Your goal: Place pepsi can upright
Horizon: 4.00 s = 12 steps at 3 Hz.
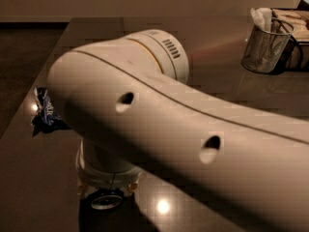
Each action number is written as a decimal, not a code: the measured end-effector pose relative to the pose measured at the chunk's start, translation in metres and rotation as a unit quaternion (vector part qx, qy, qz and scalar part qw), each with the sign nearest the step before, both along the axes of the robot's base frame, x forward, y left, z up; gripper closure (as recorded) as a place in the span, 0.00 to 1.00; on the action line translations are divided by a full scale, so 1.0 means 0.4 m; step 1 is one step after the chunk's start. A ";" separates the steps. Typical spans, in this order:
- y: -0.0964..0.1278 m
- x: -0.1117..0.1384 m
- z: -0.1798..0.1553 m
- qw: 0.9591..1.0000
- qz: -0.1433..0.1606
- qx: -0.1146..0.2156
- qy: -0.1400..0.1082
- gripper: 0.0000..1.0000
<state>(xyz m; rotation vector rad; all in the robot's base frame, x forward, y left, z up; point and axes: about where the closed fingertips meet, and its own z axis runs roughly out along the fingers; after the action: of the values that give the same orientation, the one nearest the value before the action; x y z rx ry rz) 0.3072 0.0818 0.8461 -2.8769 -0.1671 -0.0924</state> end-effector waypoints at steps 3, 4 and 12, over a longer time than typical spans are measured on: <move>-0.070 0.176 0.120 0.925 -0.259 0.055 0.273 1.00; -0.122 0.223 0.166 0.847 -0.363 0.102 0.375 1.00; -0.217 0.296 0.178 0.529 -0.479 0.390 0.581 0.59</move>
Offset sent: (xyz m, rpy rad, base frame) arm 0.0915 -0.0195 0.0648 0.0894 0.6823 -0.7026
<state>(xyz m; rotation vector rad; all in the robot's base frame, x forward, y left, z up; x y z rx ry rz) 0.4256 -0.0050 0.9171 -1.2723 1.2995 1.1614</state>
